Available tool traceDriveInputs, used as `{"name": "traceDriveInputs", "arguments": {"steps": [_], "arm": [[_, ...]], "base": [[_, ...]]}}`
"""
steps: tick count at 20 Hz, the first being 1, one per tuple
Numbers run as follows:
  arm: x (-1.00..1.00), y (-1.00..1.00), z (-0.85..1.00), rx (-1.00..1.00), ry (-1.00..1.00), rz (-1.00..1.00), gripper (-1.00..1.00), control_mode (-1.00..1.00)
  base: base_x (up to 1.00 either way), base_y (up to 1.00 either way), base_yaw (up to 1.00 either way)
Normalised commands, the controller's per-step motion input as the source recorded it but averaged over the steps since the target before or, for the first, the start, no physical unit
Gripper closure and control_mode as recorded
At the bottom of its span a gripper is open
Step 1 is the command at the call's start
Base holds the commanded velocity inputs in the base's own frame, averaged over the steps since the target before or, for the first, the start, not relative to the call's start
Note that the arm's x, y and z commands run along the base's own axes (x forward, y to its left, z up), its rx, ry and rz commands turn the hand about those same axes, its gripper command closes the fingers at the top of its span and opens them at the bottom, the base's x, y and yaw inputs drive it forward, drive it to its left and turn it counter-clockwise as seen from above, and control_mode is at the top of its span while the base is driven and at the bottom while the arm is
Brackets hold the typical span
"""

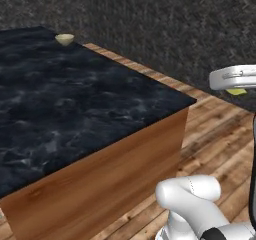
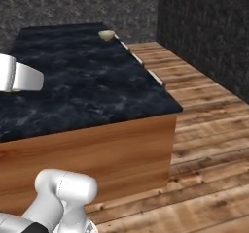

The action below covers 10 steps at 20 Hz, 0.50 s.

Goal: There is a bowl on the dining counter. Grab a lemon wedge from the fridge and place it in the bowl. Then get the liquor bottle and glass cup from the cabinet and place them next to the bowl.

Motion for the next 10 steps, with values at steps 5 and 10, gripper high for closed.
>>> {"name": "traceDriveInputs", "arguments": {"steps": [5, 10], "arm": [[0.0, 0.0, 0.0, 0.0, 0.0, 0.0, 1.0, 1.0], [0.0, 0.0, 0.0, 0.0, 0.0, 0.0, 1.0, 1.0]], "base": [[0.35, -1.0, 0.08], [0.41, -1.0, 0.12]]}}
